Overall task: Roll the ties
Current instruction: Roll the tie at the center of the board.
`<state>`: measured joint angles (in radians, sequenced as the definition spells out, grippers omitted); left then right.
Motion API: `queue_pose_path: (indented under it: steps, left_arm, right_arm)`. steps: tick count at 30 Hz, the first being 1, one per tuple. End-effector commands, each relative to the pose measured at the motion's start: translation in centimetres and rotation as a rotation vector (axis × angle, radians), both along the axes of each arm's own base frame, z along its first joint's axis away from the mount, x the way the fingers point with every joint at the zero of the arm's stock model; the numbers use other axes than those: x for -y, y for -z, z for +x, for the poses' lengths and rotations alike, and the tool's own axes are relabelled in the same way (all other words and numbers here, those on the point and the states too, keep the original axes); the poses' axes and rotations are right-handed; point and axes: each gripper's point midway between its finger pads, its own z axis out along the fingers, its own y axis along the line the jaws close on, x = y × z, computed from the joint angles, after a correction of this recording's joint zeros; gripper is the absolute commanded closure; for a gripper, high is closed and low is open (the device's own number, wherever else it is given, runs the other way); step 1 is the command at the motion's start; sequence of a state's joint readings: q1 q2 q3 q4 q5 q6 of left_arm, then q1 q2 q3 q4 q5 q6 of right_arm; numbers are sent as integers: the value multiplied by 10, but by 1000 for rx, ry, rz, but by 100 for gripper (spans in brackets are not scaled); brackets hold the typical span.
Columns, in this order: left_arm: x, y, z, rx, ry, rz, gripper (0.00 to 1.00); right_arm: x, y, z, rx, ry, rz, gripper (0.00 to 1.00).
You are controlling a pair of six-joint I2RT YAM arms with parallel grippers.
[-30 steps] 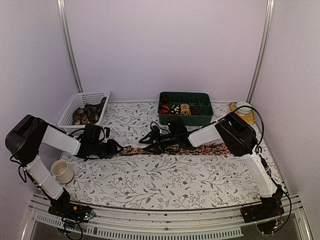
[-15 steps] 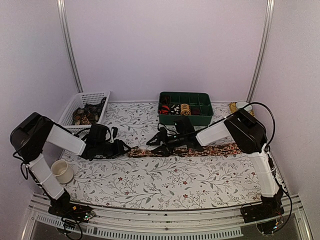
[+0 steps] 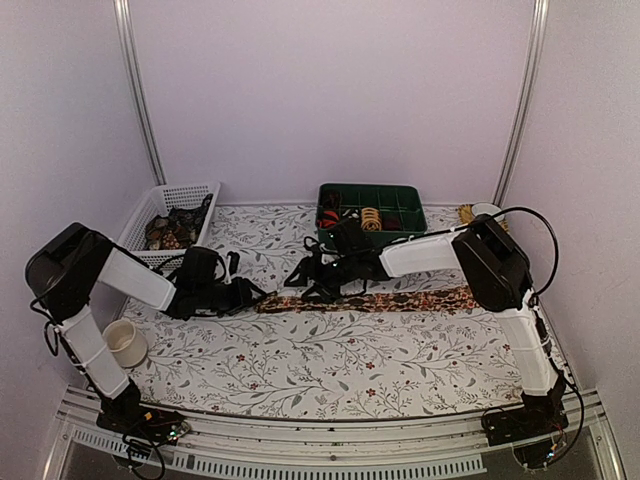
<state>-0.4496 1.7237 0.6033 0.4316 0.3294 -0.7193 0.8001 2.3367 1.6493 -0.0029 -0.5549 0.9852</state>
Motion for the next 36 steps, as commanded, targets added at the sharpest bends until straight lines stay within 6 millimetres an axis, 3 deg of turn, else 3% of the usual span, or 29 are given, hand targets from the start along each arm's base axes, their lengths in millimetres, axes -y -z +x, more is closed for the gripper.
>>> queue_pose_path:
  steps: [1,12,14,24,36]
  left_arm:
    - [5,3,0,6,6,0,58]
    - [1,-4,2,55,-7,0,58]
    - [1,-9,2,75,-5,-8,58]
    - [5,-9,3,111,27,-12,58]
    - [5,-2,0,101,32,-19,60]
  right_arm:
    - [-3,-21,2,52,17,-19,34]
    - [-28,-35,-3,78,-19,14,35]
    - [-30,-14,-4,40,-27,-8,35]
    - [-46,22,-14,-89,-55,11,41]
    - [-45,44,-16,-135,-40,-13,47]
